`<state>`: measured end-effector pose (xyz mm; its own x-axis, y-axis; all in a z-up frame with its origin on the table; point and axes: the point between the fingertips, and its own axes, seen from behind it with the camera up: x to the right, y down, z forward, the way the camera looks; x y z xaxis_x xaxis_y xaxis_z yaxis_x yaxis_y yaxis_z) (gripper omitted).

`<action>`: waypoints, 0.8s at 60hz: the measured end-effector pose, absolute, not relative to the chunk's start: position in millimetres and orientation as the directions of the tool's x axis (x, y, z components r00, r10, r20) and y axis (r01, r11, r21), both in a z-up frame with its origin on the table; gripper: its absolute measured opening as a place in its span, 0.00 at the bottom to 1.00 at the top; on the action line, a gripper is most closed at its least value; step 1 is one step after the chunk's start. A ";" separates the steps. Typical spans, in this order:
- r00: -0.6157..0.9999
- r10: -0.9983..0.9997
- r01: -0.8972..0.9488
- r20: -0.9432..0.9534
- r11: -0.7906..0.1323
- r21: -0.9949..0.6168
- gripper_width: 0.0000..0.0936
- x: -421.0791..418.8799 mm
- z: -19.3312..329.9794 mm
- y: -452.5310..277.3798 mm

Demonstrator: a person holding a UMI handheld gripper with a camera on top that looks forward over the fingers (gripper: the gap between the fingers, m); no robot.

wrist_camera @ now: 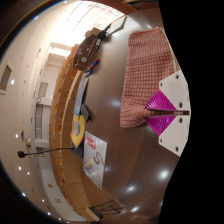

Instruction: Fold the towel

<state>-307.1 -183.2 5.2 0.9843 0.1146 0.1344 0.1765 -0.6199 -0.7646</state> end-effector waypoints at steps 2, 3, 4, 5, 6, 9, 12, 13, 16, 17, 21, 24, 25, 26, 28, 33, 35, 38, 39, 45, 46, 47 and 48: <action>0.989 0.131 0.131 0.063 -0.619 -0.774 0.03 -320.1 14.5 -187.0; 0.990 0.140 0.108 0.027 -0.616 -0.780 0.03 -326.3 21.2 -188.6; 0.989 0.147 0.085 -0.008 -0.614 -0.785 0.03 -333.5 28.3 -189.3; 0.987 0.156 0.065 -0.039 -0.609 -0.790 0.03 -338.1 37.2 -191.0; 0.984 0.164 0.044 -0.069 -0.604 -0.796 0.03 -341.3 46.9 -192.2; 0.972 0.179 -0.021 -0.153 -0.580 -0.815 0.03 -348.2 78.2 -193.0; 0.955 0.190 -0.088 -0.228 -0.551 -0.830 0.04 -342.8 111.1 -192.5; 0.950 0.190 -0.110 -0.248 -0.542 -0.833 0.04 -338.7 120.7 -191.4; 0.940 0.176 -0.162 -0.291 -0.519 -0.839 0.04 -320.4 141.3 -184.8; 0.940 0.169 -0.174 -0.297 -0.512 -0.841 0.04 -311.9 145.1 -183.5; 0.948 0.130 -0.191 -0.290 -0.497 -0.847 0.04 -272.8 147.9 -175.3; 0.962 0.088 -0.182 -0.259 -0.499 -0.847 0.04 -238.8 135.3 -168.1; 0.966 0.071 -0.178 -0.247 -0.506 -0.844 0.04 -227.6 128.6 -166.4; 0.970 0.055 -0.176 -0.237 -0.514 -0.839 0.05 -216.9 121.3 -164.7; 0.974 0.030 -0.175 -0.225 -0.531 -0.829 0.08 -193.6 104.8 -163.4; 0.987 -0.007 -0.137 -0.161 -0.566 -0.813 0.24 -155.0 72.5 -159.0; 0.992 -0.031 -0.115 -0.119 -0.577 -0.808 0.36 -134.7 62.4 -159.8; 0.996 -0.069 -0.089 -0.060 -0.584 -0.807 0.59 -105.7 55.2 -162.4; 0.996 -0.078 -0.082 -0.045 -0.584 -0.807 0.67 -98.7 54.3 -163.7; 0.996 -0.094 -0.058 -0.004 -0.582 -0.811 0.90 -74.5 60.7 -175.3; 0.996 -0.091 -0.055 -0.002 -0.582 -0.812 0.90 -73.9 62.8 -177.6; 0.996 -0.089 -0.051 0.001 -0.582 -0.811 0.90 -73.3 64.7 -180.3; 0.996 -0.087 -0.046 0.006 -0.583 -0.811 0.91 -72.8 66.8 -183.1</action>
<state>-72.8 -183.1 66.8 0.9962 -0.0866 0.0055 -0.0461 -0.5826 -0.8115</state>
